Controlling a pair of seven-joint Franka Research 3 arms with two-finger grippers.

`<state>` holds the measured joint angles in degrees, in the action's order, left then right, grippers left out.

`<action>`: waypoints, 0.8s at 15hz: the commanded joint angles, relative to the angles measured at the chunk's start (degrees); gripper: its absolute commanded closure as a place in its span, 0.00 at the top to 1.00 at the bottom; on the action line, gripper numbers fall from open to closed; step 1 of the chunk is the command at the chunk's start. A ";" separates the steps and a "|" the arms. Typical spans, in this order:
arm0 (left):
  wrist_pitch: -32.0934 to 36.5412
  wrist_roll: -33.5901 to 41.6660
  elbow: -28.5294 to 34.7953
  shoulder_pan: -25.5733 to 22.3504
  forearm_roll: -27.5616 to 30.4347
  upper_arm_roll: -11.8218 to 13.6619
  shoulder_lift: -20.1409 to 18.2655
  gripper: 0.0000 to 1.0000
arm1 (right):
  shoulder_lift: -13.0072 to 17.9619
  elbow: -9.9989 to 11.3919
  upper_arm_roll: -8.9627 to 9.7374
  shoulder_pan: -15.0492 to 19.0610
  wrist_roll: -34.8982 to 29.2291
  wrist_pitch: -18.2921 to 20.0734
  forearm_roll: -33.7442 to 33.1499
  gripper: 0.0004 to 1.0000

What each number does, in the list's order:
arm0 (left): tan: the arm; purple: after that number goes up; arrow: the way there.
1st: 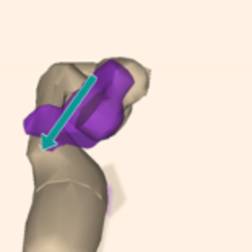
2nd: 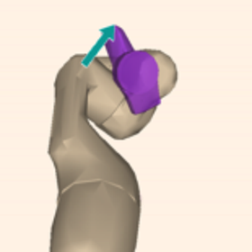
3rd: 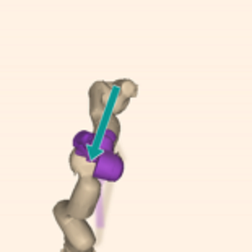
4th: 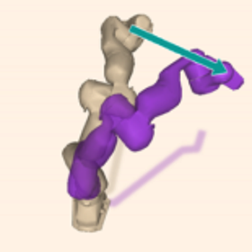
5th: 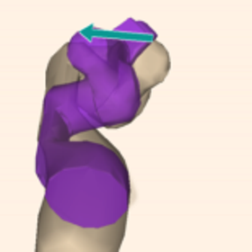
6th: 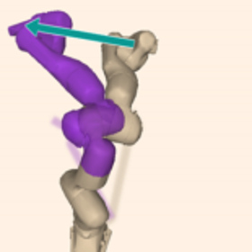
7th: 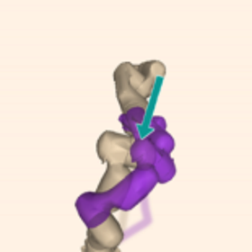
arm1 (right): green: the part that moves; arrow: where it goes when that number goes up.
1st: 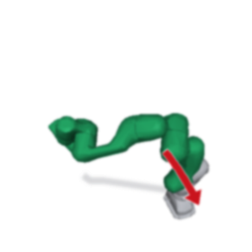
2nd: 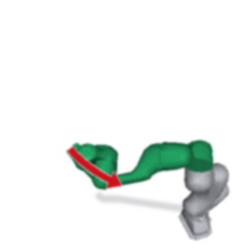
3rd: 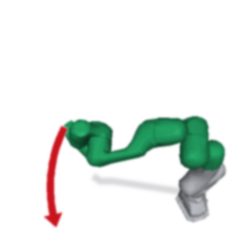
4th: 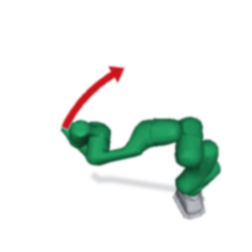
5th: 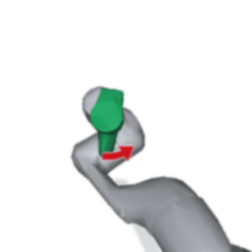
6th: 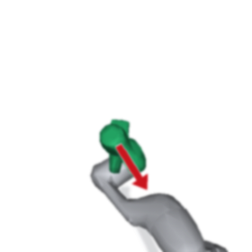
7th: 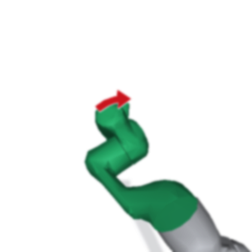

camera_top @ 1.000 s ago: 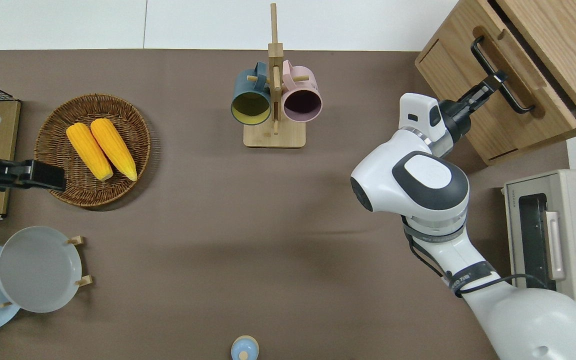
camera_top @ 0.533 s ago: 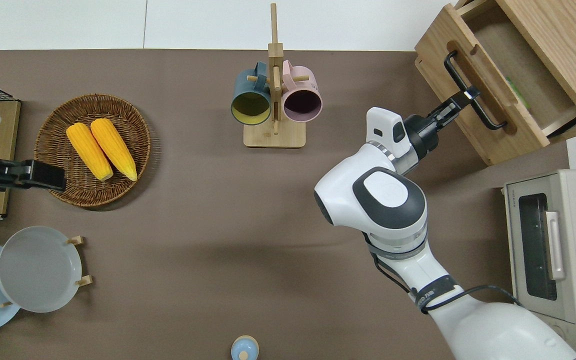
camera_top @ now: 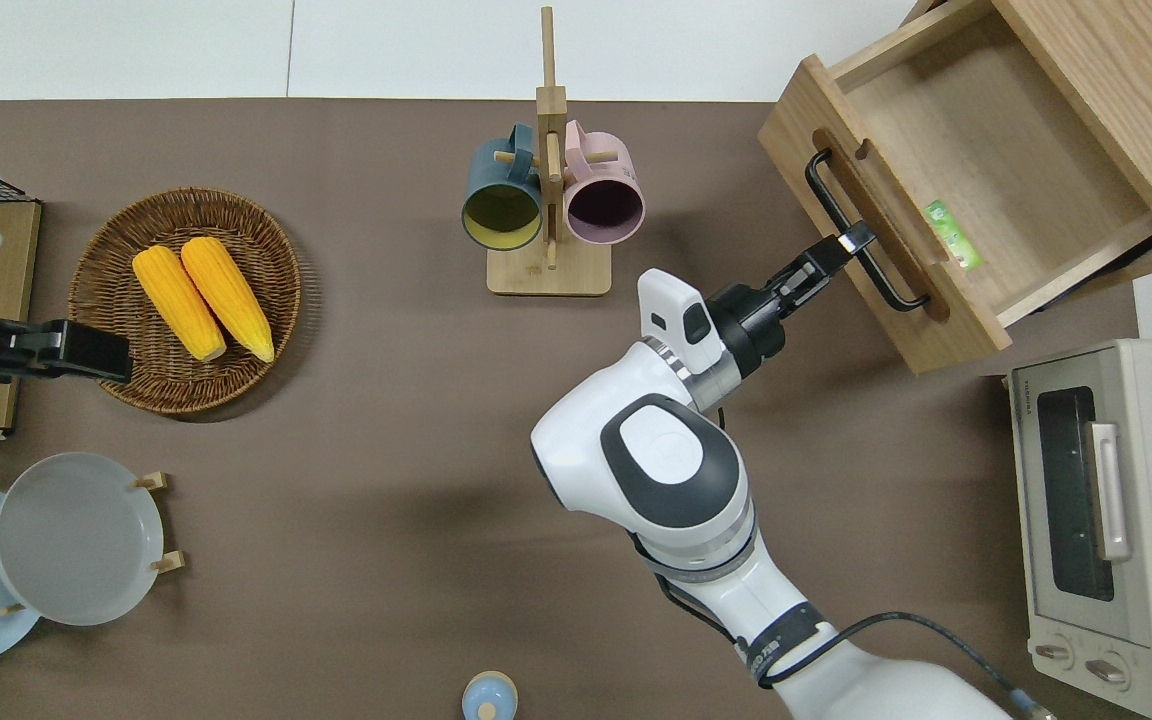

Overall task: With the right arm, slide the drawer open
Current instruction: 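Pull the drawer handle toward the robot with the right gripper, then release the handle and back the right gripper away from the drawer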

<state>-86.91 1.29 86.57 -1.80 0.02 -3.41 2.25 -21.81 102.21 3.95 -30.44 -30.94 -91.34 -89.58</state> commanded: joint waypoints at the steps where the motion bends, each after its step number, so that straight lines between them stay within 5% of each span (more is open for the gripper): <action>1: 1.13 0.55 -1.49 -0.22 -0.98 -0.37 0.65 0.99 | -0.08 -2.01 -0.35 -5.06 1.94 3.18 1.59 0.00; 10: 1.13 0.55 -1.49 -0.22 -0.98 -0.37 0.65 0.99 | -0.25 -3.07 -0.53 -7.97 2.11 6.09 3.10 0.00; 12: 1.13 0.55 -1.49 -0.22 -0.98 -0.37 0.65 0.99 | -0.60 -3.07 -0.61 -7.97 2.03 6.09 3.01 0.19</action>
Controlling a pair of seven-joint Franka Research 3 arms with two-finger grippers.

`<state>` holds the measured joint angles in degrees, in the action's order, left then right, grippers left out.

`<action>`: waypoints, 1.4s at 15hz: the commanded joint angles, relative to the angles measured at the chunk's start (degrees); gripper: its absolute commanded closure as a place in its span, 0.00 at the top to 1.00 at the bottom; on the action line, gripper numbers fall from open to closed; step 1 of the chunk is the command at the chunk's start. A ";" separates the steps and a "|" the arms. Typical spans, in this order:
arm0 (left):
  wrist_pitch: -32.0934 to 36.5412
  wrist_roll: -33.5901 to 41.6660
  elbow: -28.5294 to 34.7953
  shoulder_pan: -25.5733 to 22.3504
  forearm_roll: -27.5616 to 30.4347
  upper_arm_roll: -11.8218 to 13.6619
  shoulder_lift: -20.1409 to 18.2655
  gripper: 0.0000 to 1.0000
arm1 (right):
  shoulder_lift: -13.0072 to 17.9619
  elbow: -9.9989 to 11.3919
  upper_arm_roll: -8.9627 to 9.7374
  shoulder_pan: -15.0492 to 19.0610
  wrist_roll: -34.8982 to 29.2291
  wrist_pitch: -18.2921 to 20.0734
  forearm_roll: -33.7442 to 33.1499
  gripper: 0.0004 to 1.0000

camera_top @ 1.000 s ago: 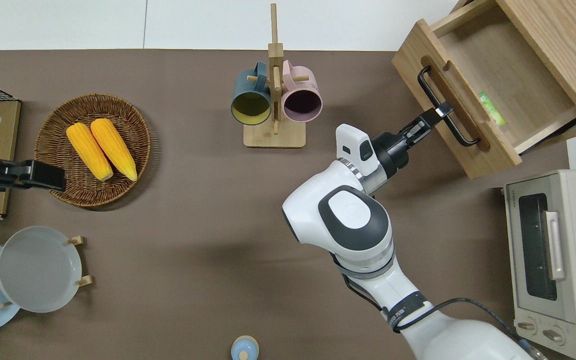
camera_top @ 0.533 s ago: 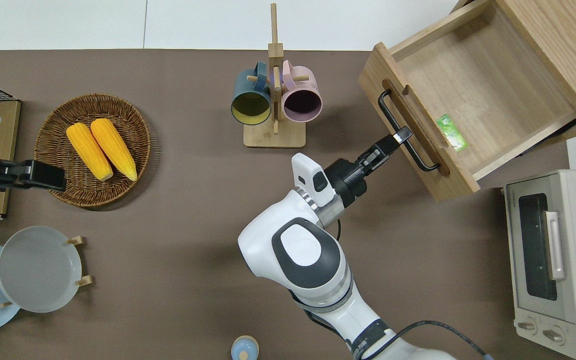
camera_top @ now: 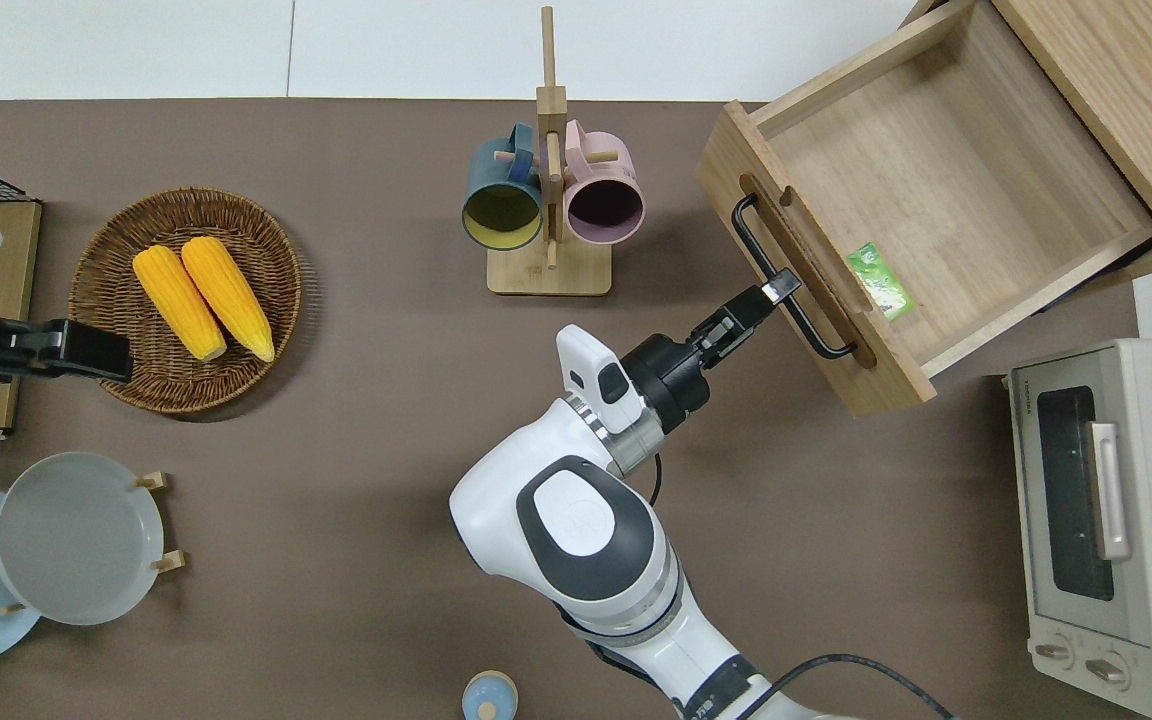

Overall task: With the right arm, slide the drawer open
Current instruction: 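Release the handle and back the right gripper away from the drawer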

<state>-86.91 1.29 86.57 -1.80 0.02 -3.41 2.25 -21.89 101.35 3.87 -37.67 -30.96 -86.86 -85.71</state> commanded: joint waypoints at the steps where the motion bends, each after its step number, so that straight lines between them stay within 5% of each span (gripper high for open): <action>1: 1.13 0.56 -1.49 -0.22 -0.98 -0.37 0.65 0.99 | -0.52 -2.21 -0.62 -0.83 2.04 1.60 -0.87 0.45; 2: 1.13 0.56 -1.49 -0.22 -0.98 -0.37 0.65 0.99 | -0.60 -2.21 -0.71 -0.83 1.96 1.60 -0.87 0.77; 3: 1.13 0.56 -1.49 -0.22 -0.98 -0.37 0.65 0.99 | -0.69 -2.21 -0.71 -0.83 1.52 1.60 -0.78 0.98; 12: 1.13 0.56 -1.49 -0.22 -0.98 -0.37 0.65 0.99 | -0.61 -2.39 -0.71 -1.53 -6.03 1.69 4.48 0.99; 21: 1.13 0.56 -1.40 -0.22 -0.98 -0.37 0.65 0.99 | -0.26 -13.80 -0.53 -4.70 -7.89 2.92 23.09 0.99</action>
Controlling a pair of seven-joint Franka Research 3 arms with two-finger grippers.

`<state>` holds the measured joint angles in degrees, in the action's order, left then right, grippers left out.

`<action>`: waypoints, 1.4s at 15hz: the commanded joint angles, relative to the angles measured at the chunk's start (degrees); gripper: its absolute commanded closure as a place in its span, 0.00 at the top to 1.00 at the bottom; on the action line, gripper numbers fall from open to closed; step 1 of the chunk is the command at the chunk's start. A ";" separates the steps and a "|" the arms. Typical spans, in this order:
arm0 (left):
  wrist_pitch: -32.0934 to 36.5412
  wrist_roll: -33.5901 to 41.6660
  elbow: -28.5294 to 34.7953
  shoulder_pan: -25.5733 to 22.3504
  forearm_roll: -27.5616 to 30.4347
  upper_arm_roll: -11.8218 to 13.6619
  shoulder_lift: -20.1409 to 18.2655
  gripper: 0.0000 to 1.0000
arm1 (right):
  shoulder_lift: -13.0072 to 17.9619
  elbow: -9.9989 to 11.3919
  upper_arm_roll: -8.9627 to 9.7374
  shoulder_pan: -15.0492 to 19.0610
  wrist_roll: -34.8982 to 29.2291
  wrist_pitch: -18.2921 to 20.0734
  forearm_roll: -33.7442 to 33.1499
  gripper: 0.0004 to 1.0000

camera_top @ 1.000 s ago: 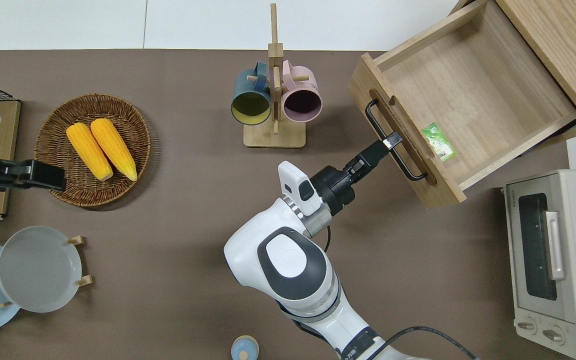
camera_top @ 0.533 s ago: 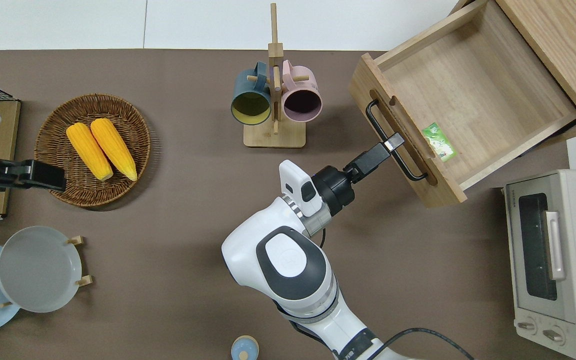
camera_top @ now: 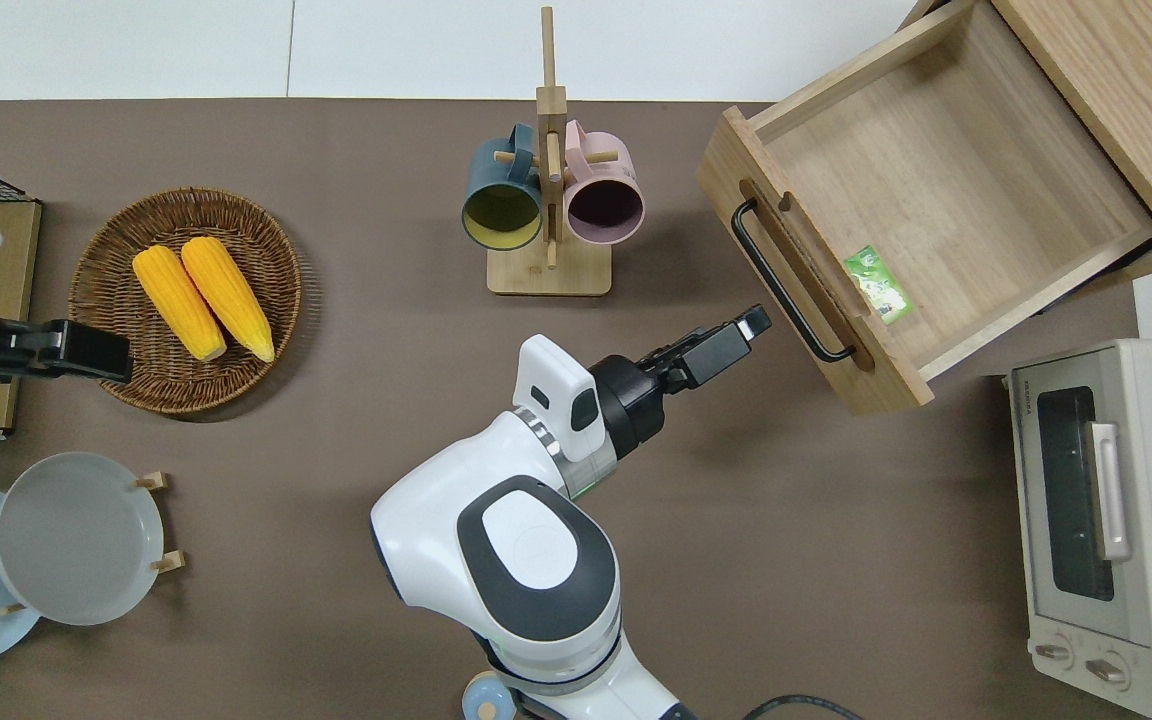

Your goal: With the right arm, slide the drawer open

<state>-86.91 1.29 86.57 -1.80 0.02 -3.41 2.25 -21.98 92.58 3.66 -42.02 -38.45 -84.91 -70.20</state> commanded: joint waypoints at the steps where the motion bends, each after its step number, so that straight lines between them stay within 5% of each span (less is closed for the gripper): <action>1: 1.13 0.56 -1.49 -0.22 -0.98 -0.37 0.65 0.99 | 0.35 -6.87 -0.40 -0.17 -0.05 0.63 11.80 0.99; 4: 1.13 0.56 -1.40 -0.22 -0.98 -0.37 0.65 0.99 | 2.54 -10.22 -0.41 1.58 0.65 -0.78 18.94 0.99; 9: 1.13 0.56 -1.49 -0.22 -0.98 -0.37 0.65 0.99 | 9.48 -10.31 -0.41 7.81 5.91 -4.20 31.67 0.99; 15: 1.13 0.56 -1.49 -0.22 -0.98 -0.37 0.65 0.99 | 15.55 -10.23 0.39 18.53 13.65 -5.44 48.11 0.99; 21: 1.13 0.56 -1.49 -0.22 -0.98 -0.37 0.65 0.99 | 17.41 -9.88 0.56 32.49 23.67 -7.55 64.11 0.99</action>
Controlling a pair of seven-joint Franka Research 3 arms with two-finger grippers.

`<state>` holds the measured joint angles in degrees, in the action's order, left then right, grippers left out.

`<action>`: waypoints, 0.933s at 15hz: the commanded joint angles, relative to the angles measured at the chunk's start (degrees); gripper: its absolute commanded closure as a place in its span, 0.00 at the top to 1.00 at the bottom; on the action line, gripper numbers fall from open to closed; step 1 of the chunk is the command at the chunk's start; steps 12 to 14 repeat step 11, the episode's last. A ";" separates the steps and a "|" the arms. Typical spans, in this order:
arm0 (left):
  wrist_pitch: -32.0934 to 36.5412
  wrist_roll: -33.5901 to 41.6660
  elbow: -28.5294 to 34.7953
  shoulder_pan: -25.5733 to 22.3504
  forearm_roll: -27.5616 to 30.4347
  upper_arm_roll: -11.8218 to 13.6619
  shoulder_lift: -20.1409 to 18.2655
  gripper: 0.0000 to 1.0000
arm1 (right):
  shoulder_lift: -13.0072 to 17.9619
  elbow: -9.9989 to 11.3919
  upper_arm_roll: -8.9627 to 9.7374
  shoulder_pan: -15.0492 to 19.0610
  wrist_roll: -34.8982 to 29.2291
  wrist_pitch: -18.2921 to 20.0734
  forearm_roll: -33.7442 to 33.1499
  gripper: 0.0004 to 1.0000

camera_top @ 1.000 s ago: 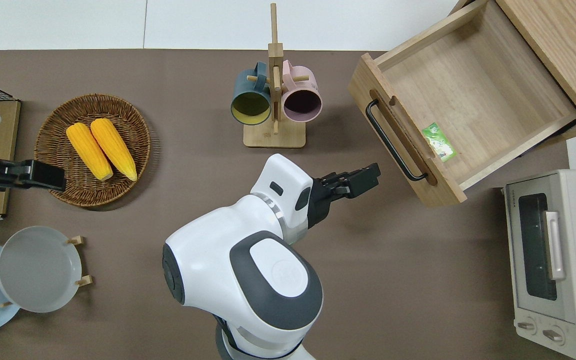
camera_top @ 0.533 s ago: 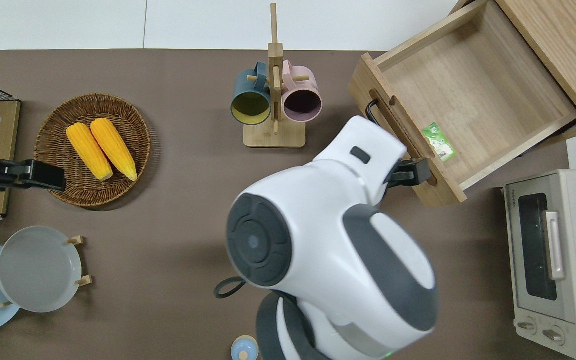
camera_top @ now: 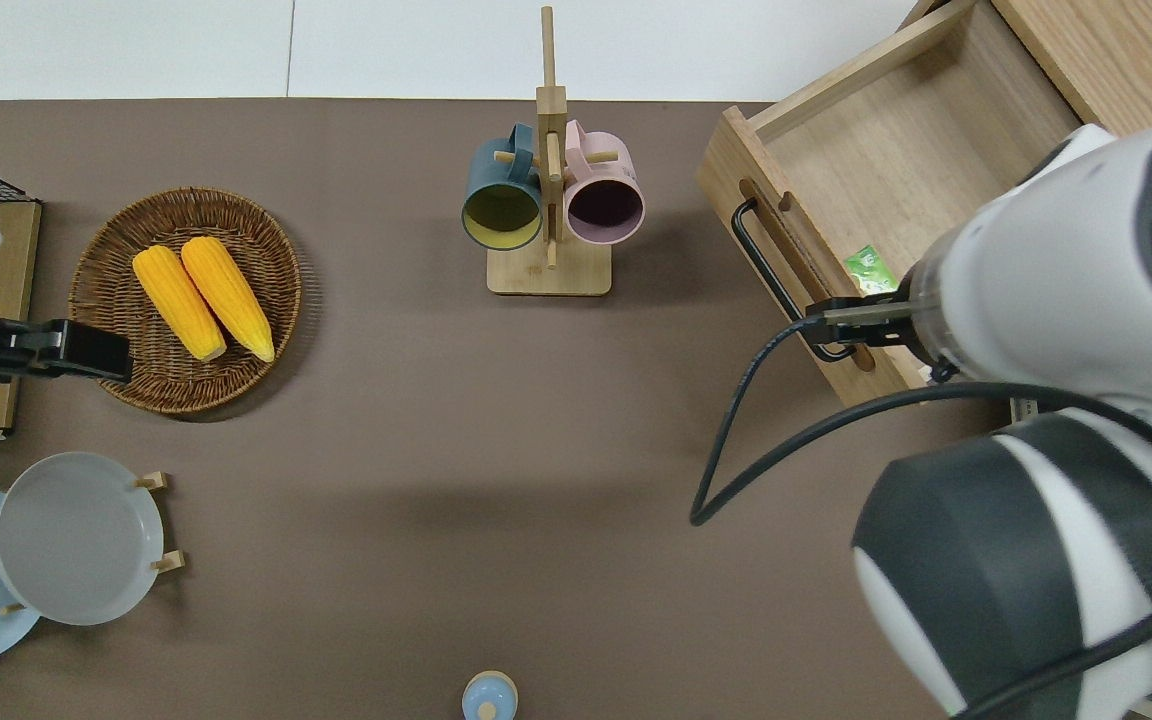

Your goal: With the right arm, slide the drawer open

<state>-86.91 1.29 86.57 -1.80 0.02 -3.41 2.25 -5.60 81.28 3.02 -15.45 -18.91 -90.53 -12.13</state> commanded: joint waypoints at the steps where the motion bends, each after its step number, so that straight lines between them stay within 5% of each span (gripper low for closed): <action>1: 1.13 0.56 -1.49 -0.22 -0.98 -0.37 0.65 0.99 | 0.94 1.60 2.50 9.44 6.23 -2.28 8.24 0.99; 3: 1.13 0.56 -1.49 -0.22 -0.98 -0.37 0.74 0.99 | 0.68 3.52 6.97 17.78 8.97 -5.08 10.97 0.99; 5: 1.13 0.56 -1.49 -0.22 -0.98 -0.37 0.65 0.99 | -0.46 3.53 8.14 21.76 11.86 -5.27 13.61 0.99; 14: 1.13 0.56 -1.40 -0.22 -0.98 -0.37 0.65 0.99 | -1.17 3.27 8.14 21.87 11.96 -4.92 13.36 0.99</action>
